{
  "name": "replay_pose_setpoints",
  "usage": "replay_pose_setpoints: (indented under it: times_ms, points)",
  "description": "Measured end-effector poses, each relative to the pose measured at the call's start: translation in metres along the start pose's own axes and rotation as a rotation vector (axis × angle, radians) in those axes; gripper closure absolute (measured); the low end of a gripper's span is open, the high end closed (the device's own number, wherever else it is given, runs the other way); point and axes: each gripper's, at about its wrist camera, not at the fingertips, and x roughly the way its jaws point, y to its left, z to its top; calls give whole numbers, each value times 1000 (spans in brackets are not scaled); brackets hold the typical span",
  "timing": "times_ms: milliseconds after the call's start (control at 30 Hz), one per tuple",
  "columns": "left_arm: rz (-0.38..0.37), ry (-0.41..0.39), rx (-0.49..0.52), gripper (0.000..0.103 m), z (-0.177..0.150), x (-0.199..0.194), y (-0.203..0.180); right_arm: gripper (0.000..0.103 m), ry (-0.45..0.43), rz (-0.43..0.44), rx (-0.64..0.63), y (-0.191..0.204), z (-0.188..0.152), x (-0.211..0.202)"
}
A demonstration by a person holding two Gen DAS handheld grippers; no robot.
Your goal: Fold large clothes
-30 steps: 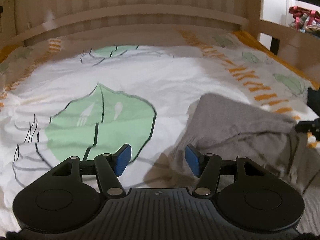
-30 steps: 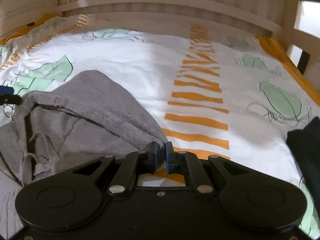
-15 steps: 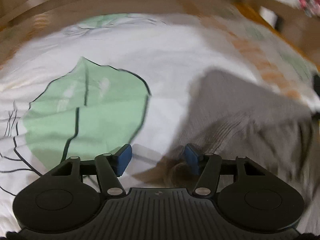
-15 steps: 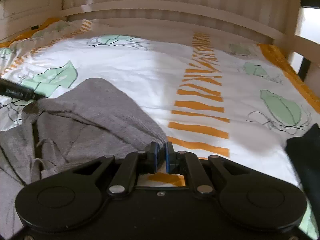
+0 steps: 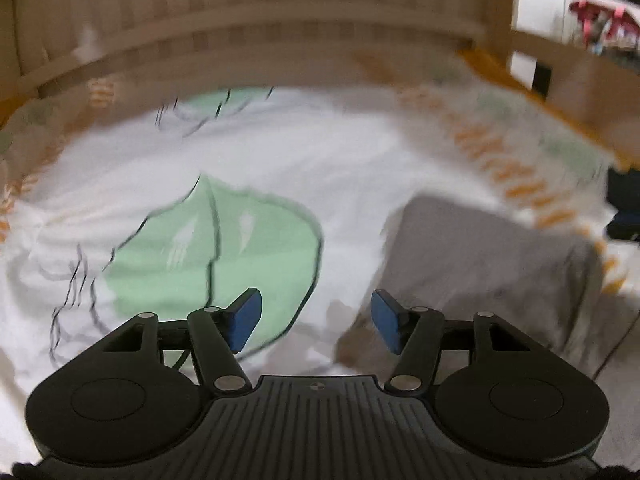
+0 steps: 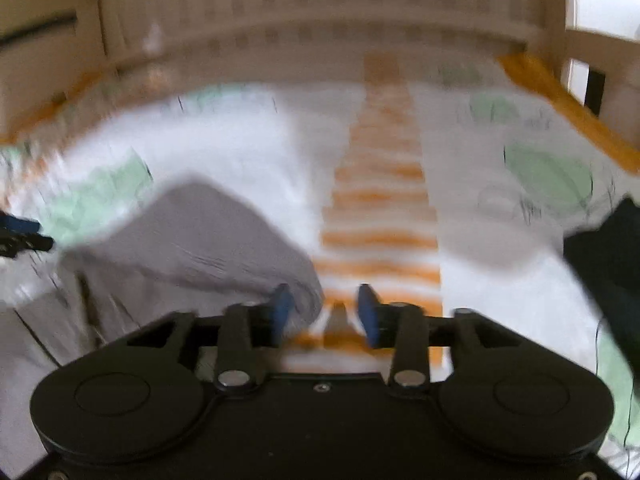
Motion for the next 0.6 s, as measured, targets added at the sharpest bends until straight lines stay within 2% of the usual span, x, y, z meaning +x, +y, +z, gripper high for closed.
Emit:
replay_pose_setpoints:
  times_ms: [167, 233, 333, 400, 500, 600]
  points:
    - [2, -16, 38, 44, 15, 28, -35, 46, 3, 56, 25, 22, 24, 31]
    - [7, 36, 29, 44, 10, 46, -37, 48, 52, 62, 21, 30, 26, 53]
    - [24, 162, 41, 42, -14, 62, -27, 48, 136, 9, -18, 31, 13, 70]
    - [-33, 163, 25, 39, -32, 51, -14, 51, 211, 7, -50, 23, -4, 70]
    - [-61, 173, -8, 31, -48, 37, 0, 51, 183, 18, -129, 20, -21, 50]
    - [-51, 187, 1, 31, -46, 34, 1, 50, 183, 35, -114, 16, -21, 47]
